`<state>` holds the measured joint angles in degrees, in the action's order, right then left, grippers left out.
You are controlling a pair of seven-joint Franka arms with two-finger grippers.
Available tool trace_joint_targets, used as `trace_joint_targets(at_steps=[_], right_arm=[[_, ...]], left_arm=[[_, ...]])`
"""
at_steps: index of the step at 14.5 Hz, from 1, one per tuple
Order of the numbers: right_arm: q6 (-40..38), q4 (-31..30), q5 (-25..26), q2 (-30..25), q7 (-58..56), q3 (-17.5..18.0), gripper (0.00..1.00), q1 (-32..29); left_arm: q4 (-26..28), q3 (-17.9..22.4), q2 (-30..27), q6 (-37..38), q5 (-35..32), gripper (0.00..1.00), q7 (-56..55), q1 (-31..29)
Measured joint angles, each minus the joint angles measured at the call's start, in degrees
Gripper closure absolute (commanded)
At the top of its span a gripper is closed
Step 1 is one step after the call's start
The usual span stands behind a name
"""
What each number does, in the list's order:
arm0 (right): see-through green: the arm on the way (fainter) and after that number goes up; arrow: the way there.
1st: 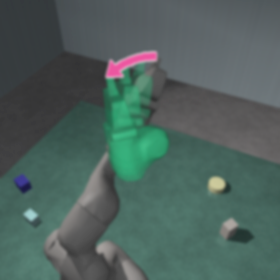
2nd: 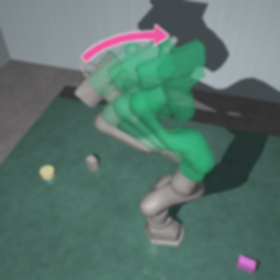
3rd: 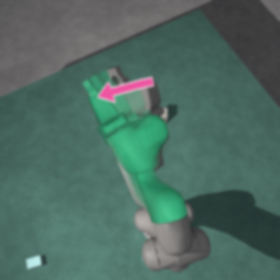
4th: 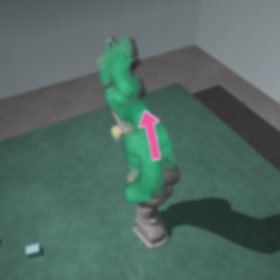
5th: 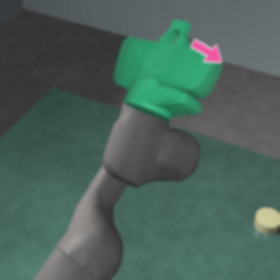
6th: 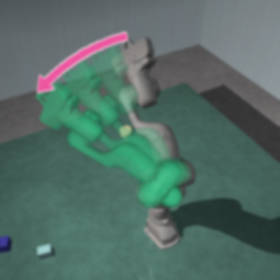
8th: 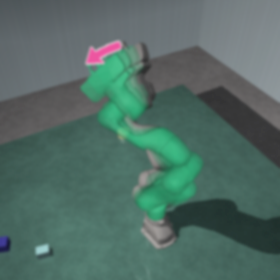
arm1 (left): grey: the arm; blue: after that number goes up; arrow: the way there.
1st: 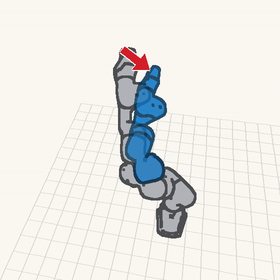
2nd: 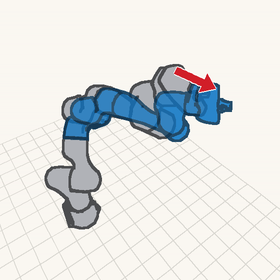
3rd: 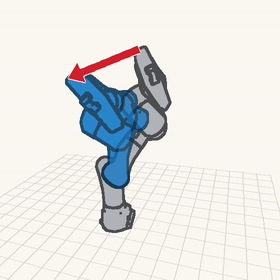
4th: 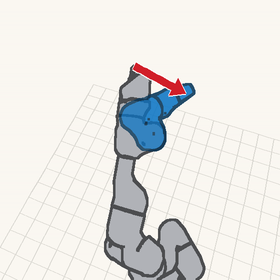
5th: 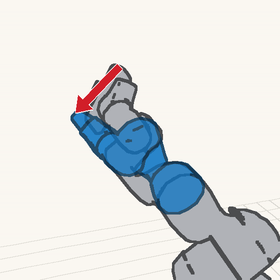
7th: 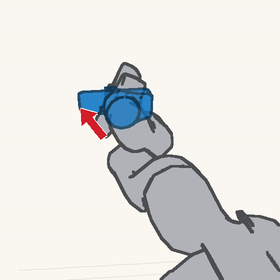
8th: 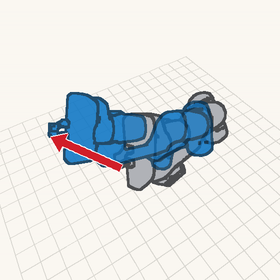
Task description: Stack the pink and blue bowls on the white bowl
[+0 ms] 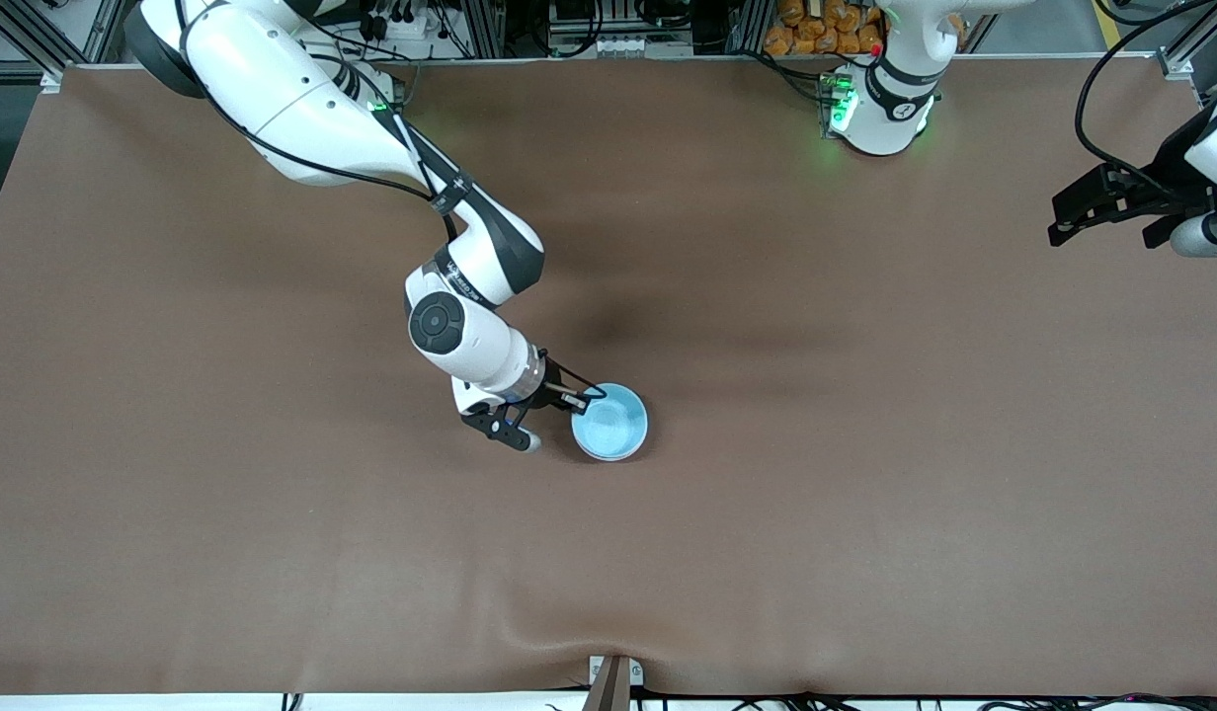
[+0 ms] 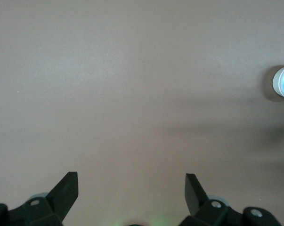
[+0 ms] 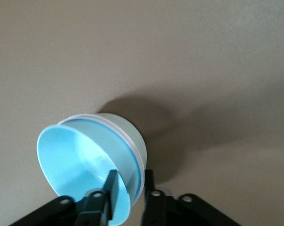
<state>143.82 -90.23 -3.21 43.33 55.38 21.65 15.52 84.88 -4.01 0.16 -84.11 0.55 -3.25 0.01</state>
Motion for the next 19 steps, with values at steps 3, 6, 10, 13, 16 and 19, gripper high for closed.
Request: trace_joint_targets(at_steps=[3,6,10,13,16,19], right_arm=[[-4.5,1.1,0.1,-1.6,-0.7,-0.6,0.00,-2.0],[-15.0,1.8,0.1,-6.4,-9.8,-0.9,0.00,-7.9],[-26.7,1.9,0.1,-12.6,-25.3,-1.1,0.00,-19.1],[-30.8,0.7,0.2,-17.7,-33.3,-2.6,0.00,-23.3],[-31.8,-4.6,0.2,-25.7,-41.4,-7.7,0.00,-23.2],[-36.0,-6.7,0.2,-33.0,-50.2,-13.6,0.00,-22.5]], left_arm=[[0.2,2.1,0.0,0.0,0.1,0.00,0.9,-0.2],[0.3,2.1,0.0,0.0,0.1,0.00,1.0,-0.1],[0.4,2.1,0.0,0.0,0.1,0.00,0.8,-0.1],[0.5,2.1,0.1,0.0,0.1,0.00,0.8,-0.1],[0.5,1.9,0.1,-0.1,0.1,0.00,0.8,0.1],[0.5,1.8,0.2,-0.1,0.1,0.00,0.8,0.2]])
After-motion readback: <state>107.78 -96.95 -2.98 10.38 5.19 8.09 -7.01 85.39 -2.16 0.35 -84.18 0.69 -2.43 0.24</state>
